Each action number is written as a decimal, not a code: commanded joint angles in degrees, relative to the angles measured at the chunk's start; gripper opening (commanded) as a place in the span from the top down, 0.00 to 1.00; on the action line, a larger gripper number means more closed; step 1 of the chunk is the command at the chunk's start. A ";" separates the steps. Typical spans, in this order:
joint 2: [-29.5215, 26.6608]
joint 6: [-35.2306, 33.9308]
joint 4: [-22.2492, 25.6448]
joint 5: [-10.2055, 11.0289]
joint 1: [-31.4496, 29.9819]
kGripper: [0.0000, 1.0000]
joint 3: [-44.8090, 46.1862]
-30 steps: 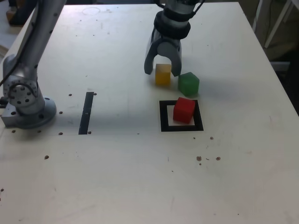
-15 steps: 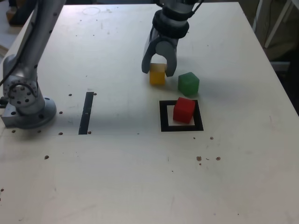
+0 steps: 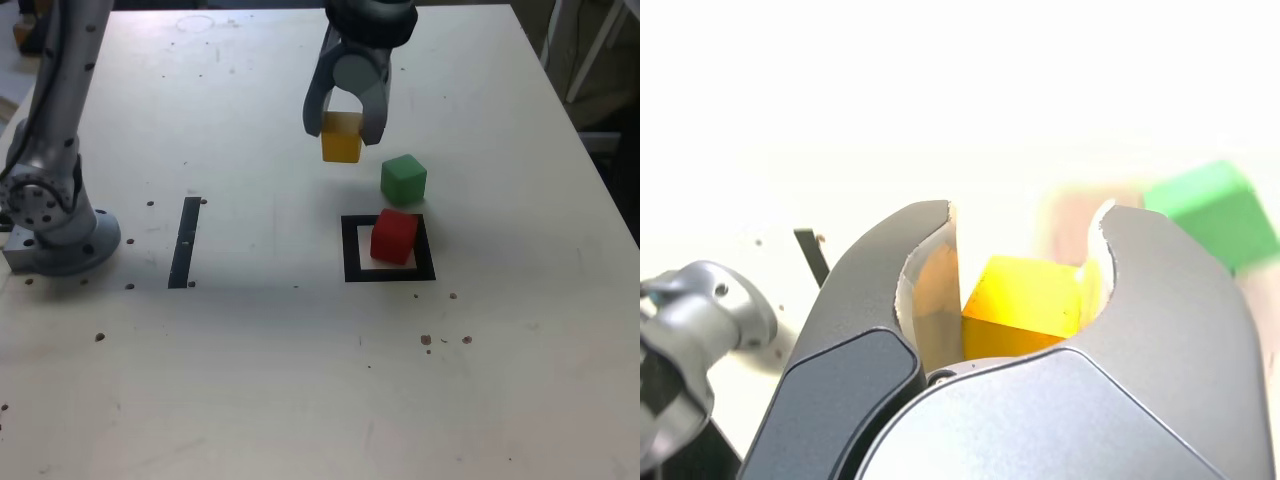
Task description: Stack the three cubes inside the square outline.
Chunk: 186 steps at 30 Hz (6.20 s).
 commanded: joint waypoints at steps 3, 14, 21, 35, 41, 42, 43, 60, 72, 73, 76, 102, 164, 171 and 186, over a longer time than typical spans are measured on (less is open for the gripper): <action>0.14 -1.28 2.47 -1.10 -2.65 0.73 -2.81; 2.39 -4.55 5.22 -4.80 -9.30 0.74 -8.00; 4.89 -6.26 5.26 -5.56 -11.96 0.73 -9.53; 8.58 -6.60 4.76 -5.56 -12.35 0.73 -11.22; 9.38 -6.46 4.37 -5.18 -12.32 0.73 -11.58; 9.47 -6.42 4.29 -5.12 -12.31 0.73 -11.62; 9.56 -6.38 4.23 -5.05 -12.30 0.73 -11.67; 10.44 -4.84 3.43 -3.96 -11.43 0.02 -11.75; 9.61 -4.44 3.64 -2.93 -10.88 0.01 -11.17; 9.31 -4.41 3.64 -2.49 -10.80 0.01 -11.21; 8.43 -4.31 3.58 -0.74 -10.32 0.01 -11.44; 8.81 -19.71 -0.33 -0.67 -4.08 0.01 -9.08; 13.02 -15.31 -3.34 -6.38 2.76 0.77 -7.57; 12.49 -14.71 -3.19 -6.42 2.75 0.77 -7.67; 7.47 -10.33 4.54 -3.74 -1.02 0.77 -16.11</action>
